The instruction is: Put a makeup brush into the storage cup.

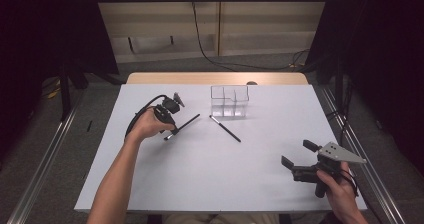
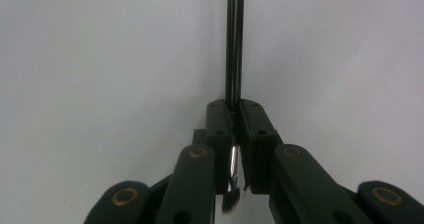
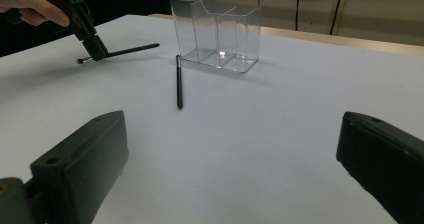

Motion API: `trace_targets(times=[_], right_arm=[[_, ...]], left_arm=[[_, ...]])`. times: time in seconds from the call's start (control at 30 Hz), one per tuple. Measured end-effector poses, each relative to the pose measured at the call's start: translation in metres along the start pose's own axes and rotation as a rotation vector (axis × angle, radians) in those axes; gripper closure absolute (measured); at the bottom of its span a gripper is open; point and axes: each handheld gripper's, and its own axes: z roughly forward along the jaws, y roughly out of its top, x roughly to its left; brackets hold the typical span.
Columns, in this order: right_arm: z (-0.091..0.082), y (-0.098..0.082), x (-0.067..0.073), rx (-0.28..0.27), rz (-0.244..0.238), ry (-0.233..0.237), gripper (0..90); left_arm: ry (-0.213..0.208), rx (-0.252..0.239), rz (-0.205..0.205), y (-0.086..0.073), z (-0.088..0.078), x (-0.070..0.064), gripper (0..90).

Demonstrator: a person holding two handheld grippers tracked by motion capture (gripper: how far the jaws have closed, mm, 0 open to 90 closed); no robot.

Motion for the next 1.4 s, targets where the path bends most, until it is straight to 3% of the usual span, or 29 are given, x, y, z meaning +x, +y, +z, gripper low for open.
trace_targets(times=[0.37,0.8,0.93,1.23,1.3,1.37,1.4], right_arm=[[0.001,0.0,0.001,0.001,0.0,0.006,0.0],[0.001,0.0,0.001,0.003,-0.001,0.005,0.0],[0.002,0.001,0.001,0.003,-0.003,0.006,0.0],[0.002,0.0,0.001,0.007,0.0,0.006,0.0],[0.002,0.0,0.001,0.006,0.001,0.004,0.0],[0.002,0.0,0.001,0.004,0.001,0.003,0.0],[0.002,0.0,0.001,0.005,0.0,0.002,0.0]], left_arm=[[-0.002,-0.114,-0.023,-0.01,-0.019,0.001,84.1],[0.028,-0.275,-0.031,-0.029,-0.034,0.001,84.0],[0.033,-0.352,-0.04,-0.035,-0.037,0.0,84.0],[0.036,-0.459,-0.058,-0.041,-0.038,-0.006,84.0],[0.036,-0.515,-0.074,-0.045,-0.039,-0.006,84.0],[0.032,-0.527,-0.082,-0.047,-0.039,-0.006,84.0],[0.032,-0.557,-0.087,-0.049,-0.04,-0.006,84.0]])
